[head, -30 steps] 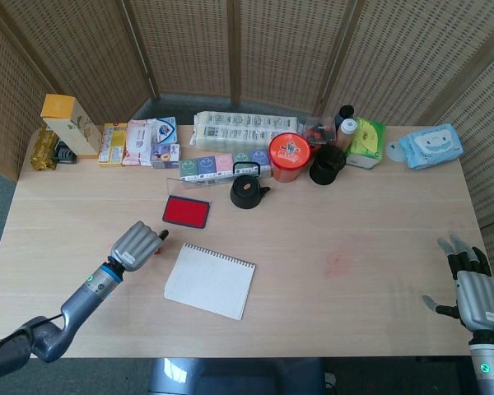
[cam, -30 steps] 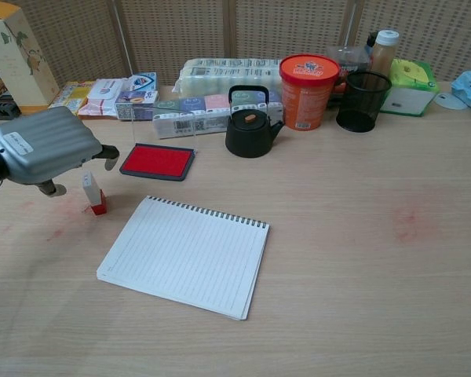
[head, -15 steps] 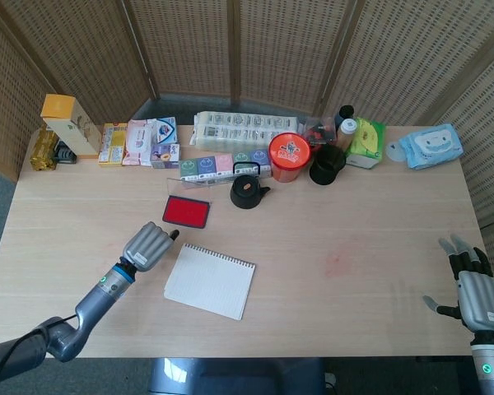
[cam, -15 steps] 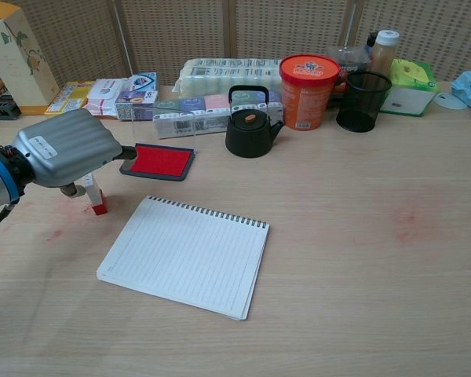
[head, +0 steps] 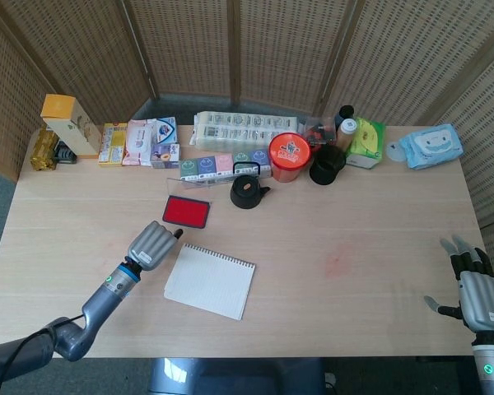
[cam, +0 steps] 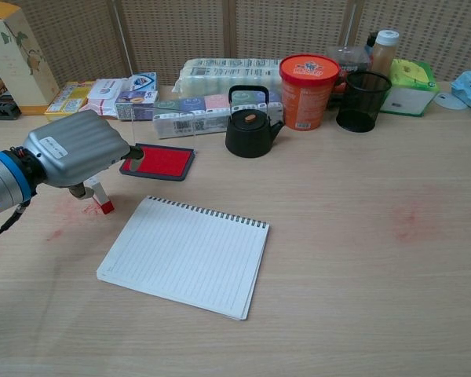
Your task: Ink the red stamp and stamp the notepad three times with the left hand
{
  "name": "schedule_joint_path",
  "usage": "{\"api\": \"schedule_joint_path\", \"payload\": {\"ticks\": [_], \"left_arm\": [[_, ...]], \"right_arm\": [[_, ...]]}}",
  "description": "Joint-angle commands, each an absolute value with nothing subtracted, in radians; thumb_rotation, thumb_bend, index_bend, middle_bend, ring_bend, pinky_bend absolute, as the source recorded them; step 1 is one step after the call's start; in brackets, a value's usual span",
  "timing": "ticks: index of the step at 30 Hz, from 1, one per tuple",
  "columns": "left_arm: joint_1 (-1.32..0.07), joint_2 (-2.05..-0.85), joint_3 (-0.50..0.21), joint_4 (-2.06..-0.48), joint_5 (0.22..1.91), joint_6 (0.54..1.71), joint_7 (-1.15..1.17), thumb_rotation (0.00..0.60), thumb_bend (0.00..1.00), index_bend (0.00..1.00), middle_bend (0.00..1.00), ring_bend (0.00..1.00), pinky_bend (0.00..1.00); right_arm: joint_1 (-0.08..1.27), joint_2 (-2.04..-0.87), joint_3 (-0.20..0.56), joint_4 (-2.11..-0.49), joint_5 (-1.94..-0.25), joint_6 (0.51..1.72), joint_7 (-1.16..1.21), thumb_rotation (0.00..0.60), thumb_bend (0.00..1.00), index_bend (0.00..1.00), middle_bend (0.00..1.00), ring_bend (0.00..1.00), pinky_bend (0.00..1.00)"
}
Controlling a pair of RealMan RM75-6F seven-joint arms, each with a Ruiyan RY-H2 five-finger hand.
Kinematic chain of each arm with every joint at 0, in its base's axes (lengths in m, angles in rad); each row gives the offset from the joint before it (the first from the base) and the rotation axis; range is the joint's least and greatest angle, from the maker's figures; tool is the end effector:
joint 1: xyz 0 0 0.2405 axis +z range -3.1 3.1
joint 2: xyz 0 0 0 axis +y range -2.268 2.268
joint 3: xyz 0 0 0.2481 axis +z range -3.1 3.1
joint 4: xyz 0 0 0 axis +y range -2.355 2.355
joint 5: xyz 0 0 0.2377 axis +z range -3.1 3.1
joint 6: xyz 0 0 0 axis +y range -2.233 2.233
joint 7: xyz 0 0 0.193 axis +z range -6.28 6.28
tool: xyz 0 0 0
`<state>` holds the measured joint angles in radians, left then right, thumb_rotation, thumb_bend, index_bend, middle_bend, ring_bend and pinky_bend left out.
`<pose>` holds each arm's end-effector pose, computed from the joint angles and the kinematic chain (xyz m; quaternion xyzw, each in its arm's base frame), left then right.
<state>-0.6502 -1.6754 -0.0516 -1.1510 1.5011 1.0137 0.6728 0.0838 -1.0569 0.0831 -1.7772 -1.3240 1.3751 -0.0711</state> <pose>-0.1813 0.3627 -0.0961 -0.8461 -0.0653 -0.2416 0.4706 -0.3170 -0.2335 0.1282 0.5556 -0.4615 0.3473 0.5981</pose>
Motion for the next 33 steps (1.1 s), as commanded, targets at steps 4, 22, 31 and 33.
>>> {"api": "schedule_joint_path", "payload": {"ticks": [4, 22, 31, 33], "left_arm": [[-0.648, -1.658, -0.048, -1.199, 1.490, 1.015, 0.660, 0.600, 0.11, 0.36, 1.00, 1.00, 1.00], [-0.663, -1.600, -0.038, -1.152, 1.487, 0.999, 0.558, 0.600, 0.14, 0.36, 1.00, 1.00, 1.00], [-0.674, -1.629, -0.029, -1.119, 1.494, 0.992, 0.548, 0.600, 0.16, 0.36, 1.00, 1.00, 1.00], [-0.673, -1.631, -0.028, -1.119, 1.492, 0.992, 0.552, 0.600, 0.16, 0.36, 1.00, 1.00, 1.00]], "right_arm": [[0.083, -1.057, 0.082, -1.779, -1.325, 1.376, -0.073, 0.600, 0.07, 0.00, 0.00, 0.00, 0.00], [0.087, -1.060, 0.079, -1.779, -1.324, 1.369, -0.083, 0.600, 0.07, 0.00, 0.00, 0.00, 0.00], [0.091, -1.063, 0.079, -1.775, -1.315, 1.361, -0.088, 0.600, 0.07, 0.00, 0.00, 0.00, 0.00], [0.090, -1.062, 0.079, -1.775, -1.315, 1.362, -0.088, 0.600, 0.07, 0.00, 0.00, 0.00, 0.00]]}}
